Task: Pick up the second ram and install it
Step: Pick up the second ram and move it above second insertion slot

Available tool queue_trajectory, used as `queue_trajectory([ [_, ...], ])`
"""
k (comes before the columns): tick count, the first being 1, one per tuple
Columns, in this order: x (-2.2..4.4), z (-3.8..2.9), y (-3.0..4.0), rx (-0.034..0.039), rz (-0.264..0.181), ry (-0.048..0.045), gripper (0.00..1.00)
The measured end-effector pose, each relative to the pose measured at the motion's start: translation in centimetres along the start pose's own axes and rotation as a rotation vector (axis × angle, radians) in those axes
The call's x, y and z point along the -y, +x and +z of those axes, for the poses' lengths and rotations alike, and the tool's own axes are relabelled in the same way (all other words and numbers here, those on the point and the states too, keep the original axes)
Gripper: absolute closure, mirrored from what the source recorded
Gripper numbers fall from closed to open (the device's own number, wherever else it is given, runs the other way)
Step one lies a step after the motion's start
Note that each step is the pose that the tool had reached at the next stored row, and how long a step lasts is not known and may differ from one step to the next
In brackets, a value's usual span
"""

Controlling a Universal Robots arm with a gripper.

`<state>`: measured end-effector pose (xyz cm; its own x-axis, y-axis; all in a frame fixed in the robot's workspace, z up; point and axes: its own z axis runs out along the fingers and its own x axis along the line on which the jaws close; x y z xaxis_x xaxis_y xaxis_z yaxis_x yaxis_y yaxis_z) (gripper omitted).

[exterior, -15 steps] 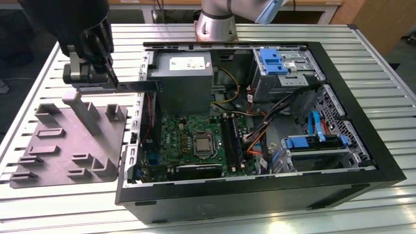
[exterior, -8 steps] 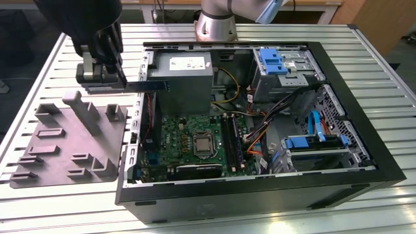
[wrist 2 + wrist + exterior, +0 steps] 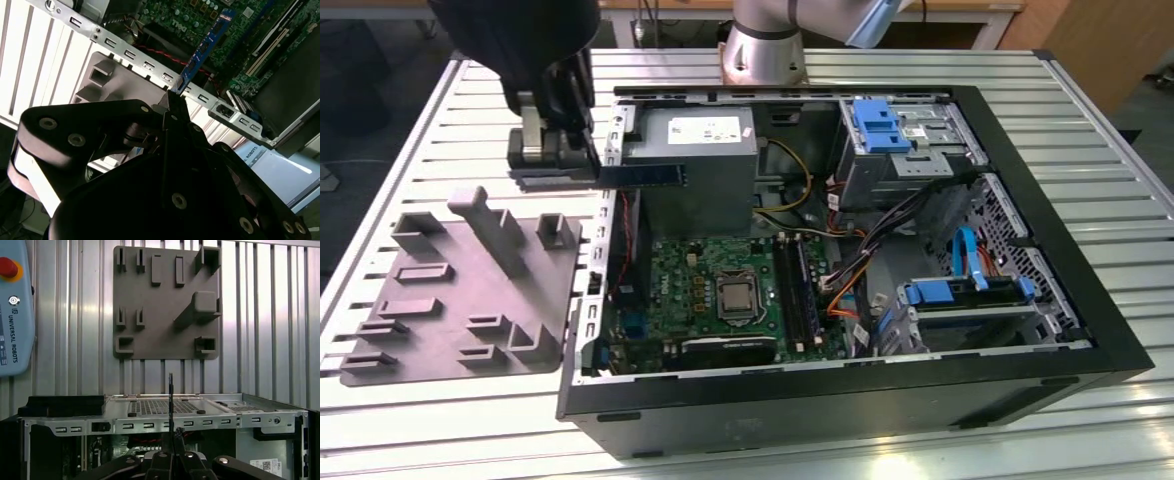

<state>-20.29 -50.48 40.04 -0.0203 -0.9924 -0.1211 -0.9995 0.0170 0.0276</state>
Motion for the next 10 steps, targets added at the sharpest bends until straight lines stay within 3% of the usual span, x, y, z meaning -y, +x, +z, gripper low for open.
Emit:
queue_trajectory([
  [10, 1.94, 0.07, -0.14, 0.0000, 0.000, 0.0000, 0.88],
])
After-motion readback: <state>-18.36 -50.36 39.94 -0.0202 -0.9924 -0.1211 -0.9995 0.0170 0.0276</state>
